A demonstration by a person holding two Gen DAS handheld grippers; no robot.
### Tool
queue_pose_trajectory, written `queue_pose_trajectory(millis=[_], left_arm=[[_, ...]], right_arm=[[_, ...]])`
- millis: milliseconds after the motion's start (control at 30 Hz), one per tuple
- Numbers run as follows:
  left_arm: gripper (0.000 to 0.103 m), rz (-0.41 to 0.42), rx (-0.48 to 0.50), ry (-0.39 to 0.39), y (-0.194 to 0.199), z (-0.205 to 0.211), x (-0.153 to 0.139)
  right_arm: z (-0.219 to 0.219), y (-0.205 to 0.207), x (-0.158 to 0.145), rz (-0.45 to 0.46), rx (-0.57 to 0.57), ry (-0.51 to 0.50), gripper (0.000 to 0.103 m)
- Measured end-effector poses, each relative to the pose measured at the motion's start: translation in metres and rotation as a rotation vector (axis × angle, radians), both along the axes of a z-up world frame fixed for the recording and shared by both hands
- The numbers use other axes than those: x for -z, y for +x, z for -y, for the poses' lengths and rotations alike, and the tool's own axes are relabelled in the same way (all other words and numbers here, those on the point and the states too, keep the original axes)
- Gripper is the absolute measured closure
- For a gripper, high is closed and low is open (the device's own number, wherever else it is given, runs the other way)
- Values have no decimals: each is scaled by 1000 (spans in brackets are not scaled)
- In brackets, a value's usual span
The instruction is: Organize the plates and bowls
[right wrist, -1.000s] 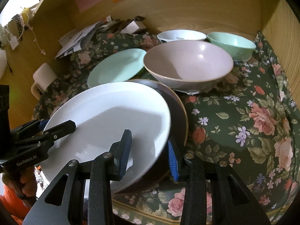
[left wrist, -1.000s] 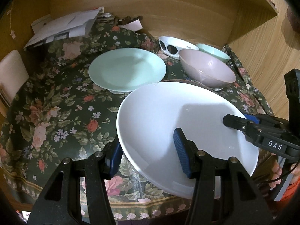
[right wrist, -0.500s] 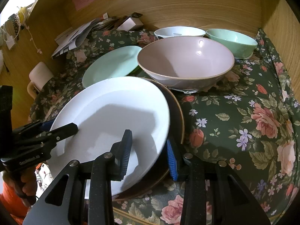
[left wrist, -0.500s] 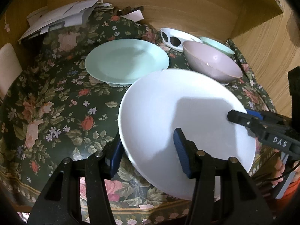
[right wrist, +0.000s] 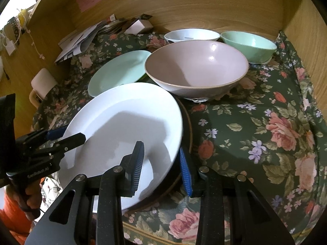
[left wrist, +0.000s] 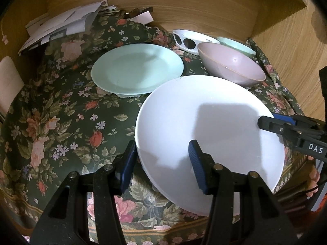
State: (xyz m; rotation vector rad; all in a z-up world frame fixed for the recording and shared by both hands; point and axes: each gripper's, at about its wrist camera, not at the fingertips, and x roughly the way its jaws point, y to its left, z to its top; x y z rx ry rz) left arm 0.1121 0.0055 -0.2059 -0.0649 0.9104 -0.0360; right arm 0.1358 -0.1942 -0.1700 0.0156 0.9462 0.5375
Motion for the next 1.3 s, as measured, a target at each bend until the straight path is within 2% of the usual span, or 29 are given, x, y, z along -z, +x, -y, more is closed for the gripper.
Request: queue_pose_trajectory(millis=[133,300,500,667,833,933,1067,1300], left_arm=[[52,-3,10,12,2,4,0],[52,0,1,12,4,1,0],[51,34,-24,18,1,-8,-17],[40,89,-53,28,-3,-23,-42],[27,144,-87,65,-2,-41,-66],[22,167,-108,84,2,-53,-77],[18,174,-131,96,11,-68,-83],[13,155,-159,75,40,-92,-77]], right_arm=[[5,-6,-7,58,39,-62,72],[10,-5,-12,58,49,-49,71],[7,-3,-22,73,40,-25,71],[-5,2,-37,105,13,12,62],[-25,11,-51,146,-23,21,59],[-36,17,-59,169,-37,31,51],[-51,30,-67,192,-51,45,43],[-74,58,-70,198,-68,31,43]])
